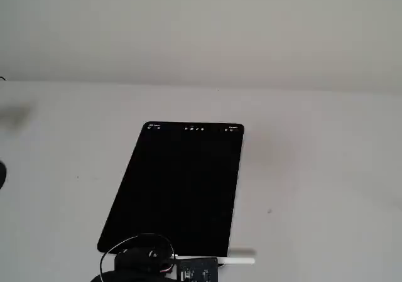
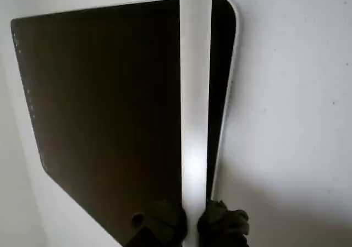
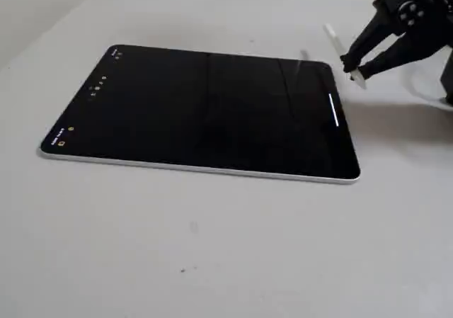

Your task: Draw a line in the middle of the ipad using the apple pencil

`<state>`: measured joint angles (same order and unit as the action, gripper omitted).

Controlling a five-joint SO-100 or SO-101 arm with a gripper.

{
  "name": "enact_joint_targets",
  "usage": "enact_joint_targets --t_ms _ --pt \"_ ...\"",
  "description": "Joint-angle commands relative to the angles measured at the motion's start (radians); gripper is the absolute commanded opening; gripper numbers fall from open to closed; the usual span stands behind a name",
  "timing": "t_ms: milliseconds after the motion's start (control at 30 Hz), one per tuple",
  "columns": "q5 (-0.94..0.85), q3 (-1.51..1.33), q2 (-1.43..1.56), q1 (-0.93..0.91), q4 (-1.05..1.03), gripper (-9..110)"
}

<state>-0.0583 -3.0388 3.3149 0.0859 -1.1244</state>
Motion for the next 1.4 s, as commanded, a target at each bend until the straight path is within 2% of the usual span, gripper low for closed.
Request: enact_joint_targets --t_ms 0,233,400,567,733,867,1233,1367 --pt "-0.147 -0.008 0.009 0.018 0.058 0" --pt "-0.546 0.0 0.009 0.057 0.279 0" --pt "-0.795 -0.091 0.011 0.064 0.638 0" --pt "-0.931 -0.094 -0.126 0.124 1.002 0" --pt "-1.045 -0.014 -0.591 0.164 1.463 0" --pt "-1.08 0.175 -1.0 0.153 1.707 0" --pt "-1.2 0.655 -1.847 0.137 2.197 0" --pt "-1.218 0.83 -2.045 0.129 2.224 0"
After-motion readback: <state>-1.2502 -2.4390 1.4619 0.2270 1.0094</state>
